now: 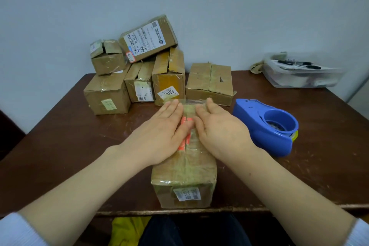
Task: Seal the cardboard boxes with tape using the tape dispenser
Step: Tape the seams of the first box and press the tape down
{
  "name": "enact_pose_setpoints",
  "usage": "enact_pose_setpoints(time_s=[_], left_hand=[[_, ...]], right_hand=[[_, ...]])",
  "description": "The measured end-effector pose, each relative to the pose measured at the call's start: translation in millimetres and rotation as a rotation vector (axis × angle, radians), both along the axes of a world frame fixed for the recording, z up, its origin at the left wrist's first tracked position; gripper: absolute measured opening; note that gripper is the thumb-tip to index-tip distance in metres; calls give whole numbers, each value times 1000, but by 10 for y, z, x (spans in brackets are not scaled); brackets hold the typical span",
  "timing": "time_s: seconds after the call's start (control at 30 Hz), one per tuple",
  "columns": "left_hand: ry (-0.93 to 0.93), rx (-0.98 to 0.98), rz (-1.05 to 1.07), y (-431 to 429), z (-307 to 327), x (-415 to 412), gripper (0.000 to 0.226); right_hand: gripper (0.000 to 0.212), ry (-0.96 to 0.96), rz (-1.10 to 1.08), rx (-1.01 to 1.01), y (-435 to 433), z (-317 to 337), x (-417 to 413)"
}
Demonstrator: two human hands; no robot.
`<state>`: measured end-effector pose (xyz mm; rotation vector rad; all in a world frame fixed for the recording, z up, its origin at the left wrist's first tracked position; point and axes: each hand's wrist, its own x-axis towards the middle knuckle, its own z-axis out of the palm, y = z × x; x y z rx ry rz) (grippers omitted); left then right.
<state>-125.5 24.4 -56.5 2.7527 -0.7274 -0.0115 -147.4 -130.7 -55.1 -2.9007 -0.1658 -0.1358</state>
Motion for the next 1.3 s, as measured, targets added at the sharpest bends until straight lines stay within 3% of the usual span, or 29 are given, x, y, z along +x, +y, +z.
enact_pose_setpoints(time_s=[0.13, 0.2, 0.4, 0.63, 0.83, 0.93, 1.07, 1.17, 1.3], left_hand=[[-345, -145, -33, 103, 116, 116, 49], [-378, -131, -89, 126, 80, 200, 48], [-305, -195, -17, 96, -27, 281, 30], [-188, -270, 49, 72, -67, 334, 30], [-96, -384, 181, 42, -96, 340, 30], [11, -462, 224, 16, -114, 355, 30], [339, -836, 336, -27, -190, 343, 26], [377, -964, 385, -24, -237, 320, 20], [366, -1015, 447, 13, -253, 328, 17]], right_hand=[[39, -206, 50, 86, -58, 35, 142], [34, -221, 139, 140, -30, 28, 203], [35, -102, 147, 191, -7, -41, 323], [32, 13, 96, 270, -11, -42, 417], [33, -23, 32, 292, -4, -78, 473], [35, -7, -14, 425, -11, -114, 457], [35, 46, -82, 648, -33, -125, 442], [32, 111, -127, 872, -41, -175, 437], [31, 129, -189, 927, -18, -204, 485]])
